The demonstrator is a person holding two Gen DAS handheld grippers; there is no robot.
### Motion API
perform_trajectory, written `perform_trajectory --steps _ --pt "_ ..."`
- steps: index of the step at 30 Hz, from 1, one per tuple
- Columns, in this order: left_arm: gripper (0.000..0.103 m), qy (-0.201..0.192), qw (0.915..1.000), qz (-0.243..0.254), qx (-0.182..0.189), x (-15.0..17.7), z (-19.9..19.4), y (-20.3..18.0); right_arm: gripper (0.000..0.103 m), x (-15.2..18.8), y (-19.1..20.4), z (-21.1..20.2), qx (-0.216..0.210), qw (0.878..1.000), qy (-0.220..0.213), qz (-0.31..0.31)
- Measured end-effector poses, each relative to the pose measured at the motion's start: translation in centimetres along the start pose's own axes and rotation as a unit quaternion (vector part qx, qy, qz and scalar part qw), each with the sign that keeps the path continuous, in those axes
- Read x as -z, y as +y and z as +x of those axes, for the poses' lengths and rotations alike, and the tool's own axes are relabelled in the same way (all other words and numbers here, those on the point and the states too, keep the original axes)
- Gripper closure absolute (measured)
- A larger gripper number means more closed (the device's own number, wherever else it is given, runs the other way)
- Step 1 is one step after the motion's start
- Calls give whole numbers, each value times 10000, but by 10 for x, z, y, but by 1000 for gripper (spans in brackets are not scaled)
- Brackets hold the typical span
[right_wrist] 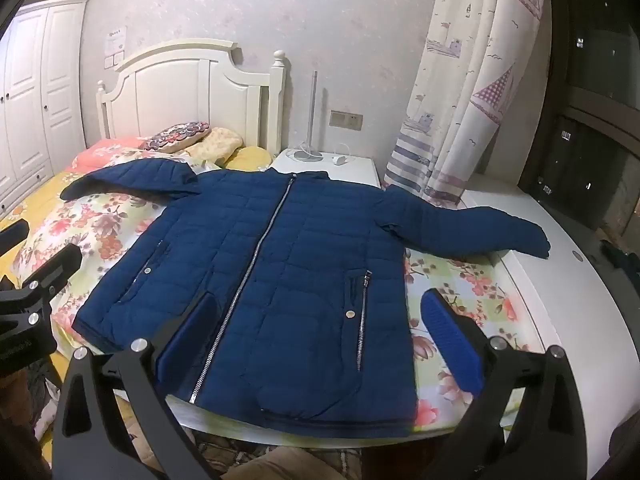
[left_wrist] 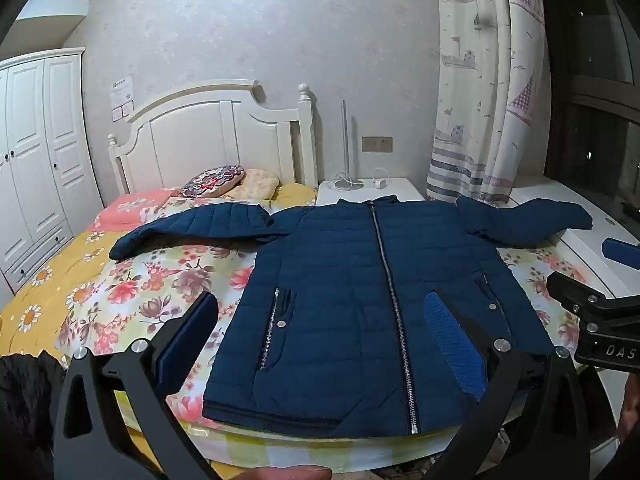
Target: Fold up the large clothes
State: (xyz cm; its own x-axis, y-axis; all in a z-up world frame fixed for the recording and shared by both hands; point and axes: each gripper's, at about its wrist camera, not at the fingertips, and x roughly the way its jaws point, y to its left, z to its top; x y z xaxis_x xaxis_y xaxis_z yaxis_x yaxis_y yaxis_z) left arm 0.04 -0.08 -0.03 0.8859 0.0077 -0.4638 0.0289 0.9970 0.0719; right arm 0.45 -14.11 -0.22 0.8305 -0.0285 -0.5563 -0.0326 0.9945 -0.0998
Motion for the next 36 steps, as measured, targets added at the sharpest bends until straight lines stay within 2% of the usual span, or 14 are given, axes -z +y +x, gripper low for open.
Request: perform_trajectory --steps 17,36 --pt "4 -3 10000 -10 32 5 -2 8 2 -2 3 -4 -62 10000 -24 -21" --pt "4 35 10000 33 11 9 -1 0 2 0 5 -4 -166 9999 -32 -19"
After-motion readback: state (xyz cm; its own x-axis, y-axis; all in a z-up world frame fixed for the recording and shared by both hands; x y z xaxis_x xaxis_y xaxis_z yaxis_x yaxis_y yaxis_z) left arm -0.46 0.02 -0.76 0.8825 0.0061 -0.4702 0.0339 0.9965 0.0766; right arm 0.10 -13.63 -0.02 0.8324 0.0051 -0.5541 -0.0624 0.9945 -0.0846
